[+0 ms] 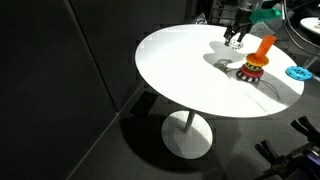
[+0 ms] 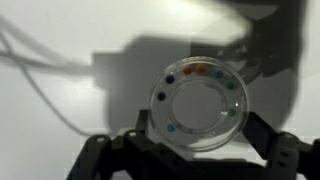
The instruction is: Put the clear ring on the orange stand
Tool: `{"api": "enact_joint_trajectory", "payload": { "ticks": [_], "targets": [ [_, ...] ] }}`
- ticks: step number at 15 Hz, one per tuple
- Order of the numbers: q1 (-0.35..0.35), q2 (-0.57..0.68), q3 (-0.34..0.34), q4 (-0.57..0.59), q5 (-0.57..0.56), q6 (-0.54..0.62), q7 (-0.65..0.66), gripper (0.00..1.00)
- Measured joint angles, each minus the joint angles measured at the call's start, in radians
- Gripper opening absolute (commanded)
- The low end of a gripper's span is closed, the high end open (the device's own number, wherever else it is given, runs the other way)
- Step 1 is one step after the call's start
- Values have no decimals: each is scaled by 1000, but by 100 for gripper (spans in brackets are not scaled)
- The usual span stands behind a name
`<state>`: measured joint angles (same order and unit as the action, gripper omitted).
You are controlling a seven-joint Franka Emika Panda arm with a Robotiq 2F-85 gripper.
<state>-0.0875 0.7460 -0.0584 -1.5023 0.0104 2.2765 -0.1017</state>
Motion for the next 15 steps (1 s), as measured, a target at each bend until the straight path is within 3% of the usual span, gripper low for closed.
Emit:
{"api": "enact_joint_trajectory", "payload": {
  "ticks": [7, 15],
  "targets": [
    [0, -99, 3, -9, 0, -83, -24, 68],
    [0, -253, 12, -119, 0, -148, -103, 68]
  ]
}}
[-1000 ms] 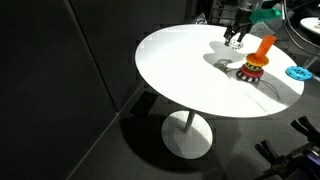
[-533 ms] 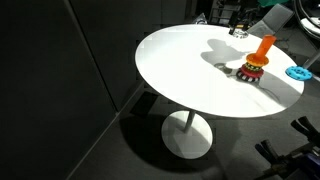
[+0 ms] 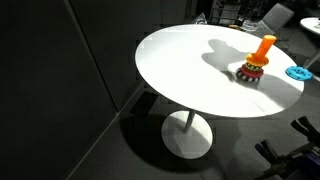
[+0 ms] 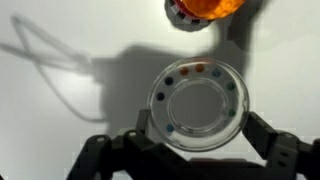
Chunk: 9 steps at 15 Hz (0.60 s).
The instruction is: Put the clear ring on the orange stand
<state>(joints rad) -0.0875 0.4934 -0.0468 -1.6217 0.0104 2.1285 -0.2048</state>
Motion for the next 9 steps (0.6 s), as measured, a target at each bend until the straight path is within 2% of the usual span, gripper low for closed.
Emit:
{"api": "enact_joint_trajectory", "payload": {
  "ticks": [9],
  "targets": [
    [0, -160, 10, -164, 0, -55, -85, 68]
  ]
}}
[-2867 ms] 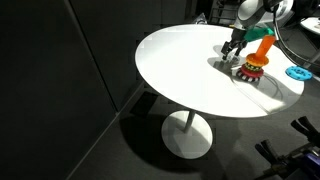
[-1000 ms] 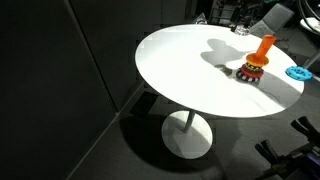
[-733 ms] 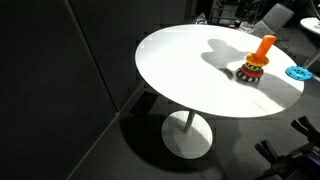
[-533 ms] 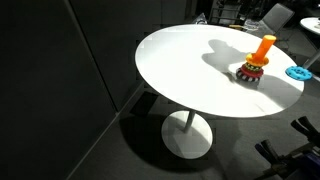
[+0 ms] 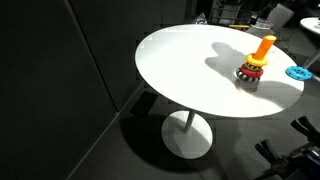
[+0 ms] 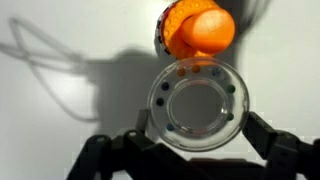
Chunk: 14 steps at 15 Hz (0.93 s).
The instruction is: Put the clear ring on the orange stand
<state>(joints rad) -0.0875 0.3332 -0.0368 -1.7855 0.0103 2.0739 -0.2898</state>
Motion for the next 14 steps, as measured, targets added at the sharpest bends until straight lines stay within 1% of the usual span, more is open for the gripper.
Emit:
{"api": "enact_joint_trajectory", "payload": {
  "ticks": [7, 14],
  "targets": [
    [0, -97, 1, -129, -34, -6, -34, 68],
    [0, -148, 1, -218, -62, -6, -49, 68]
  ]
}}
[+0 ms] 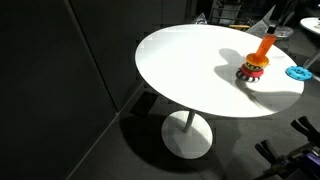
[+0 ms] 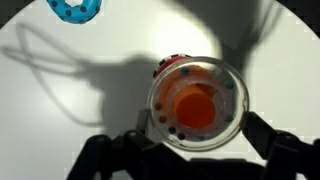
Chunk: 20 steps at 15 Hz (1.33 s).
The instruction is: Put the clear ring on the orange stand
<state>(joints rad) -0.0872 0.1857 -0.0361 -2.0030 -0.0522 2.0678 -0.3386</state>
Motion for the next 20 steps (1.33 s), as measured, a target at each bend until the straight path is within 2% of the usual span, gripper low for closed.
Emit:
{"api": "enact_joint_trajectory", "payload": {
  "ticks": [14, 20],
  "targets": [
    [1, -8, 0, -58, -25, 100, -18, 68],
    [1, -8, 0, -62, -25, 106, -23, 68]
  ]
}}
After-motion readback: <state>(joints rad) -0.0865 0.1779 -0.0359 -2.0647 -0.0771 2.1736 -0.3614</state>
